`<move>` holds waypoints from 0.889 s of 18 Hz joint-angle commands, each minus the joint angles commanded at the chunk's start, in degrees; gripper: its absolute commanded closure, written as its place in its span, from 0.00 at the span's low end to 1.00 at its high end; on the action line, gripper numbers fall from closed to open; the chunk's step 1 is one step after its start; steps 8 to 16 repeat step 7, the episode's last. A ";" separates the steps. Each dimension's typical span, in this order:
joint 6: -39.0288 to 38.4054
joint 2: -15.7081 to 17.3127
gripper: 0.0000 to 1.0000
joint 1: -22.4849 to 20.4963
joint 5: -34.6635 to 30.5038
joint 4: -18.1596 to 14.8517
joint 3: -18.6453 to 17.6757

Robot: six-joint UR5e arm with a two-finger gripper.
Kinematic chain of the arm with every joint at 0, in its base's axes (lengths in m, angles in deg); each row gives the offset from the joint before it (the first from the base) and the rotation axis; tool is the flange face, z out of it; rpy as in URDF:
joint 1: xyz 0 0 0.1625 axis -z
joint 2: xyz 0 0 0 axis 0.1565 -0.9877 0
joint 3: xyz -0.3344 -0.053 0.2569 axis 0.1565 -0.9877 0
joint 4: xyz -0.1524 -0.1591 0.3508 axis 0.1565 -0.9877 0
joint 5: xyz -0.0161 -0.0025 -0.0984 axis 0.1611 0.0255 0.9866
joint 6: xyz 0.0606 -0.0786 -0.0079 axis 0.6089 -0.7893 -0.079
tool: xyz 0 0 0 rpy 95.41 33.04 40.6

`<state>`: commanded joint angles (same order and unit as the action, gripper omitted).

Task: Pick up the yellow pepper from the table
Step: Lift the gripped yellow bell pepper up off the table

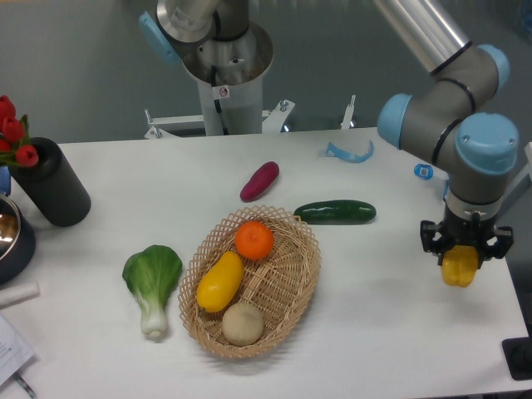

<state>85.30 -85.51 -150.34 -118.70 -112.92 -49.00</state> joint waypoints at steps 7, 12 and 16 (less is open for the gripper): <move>4.31 0.44 0.83 -1.14 0.00 -4.32 1.24; 4.31 0.44 0.83 -1.14 0.00 -4.32 1.24; 4.31 0.44 0.83 -1.14 0.00 -4.32 1.24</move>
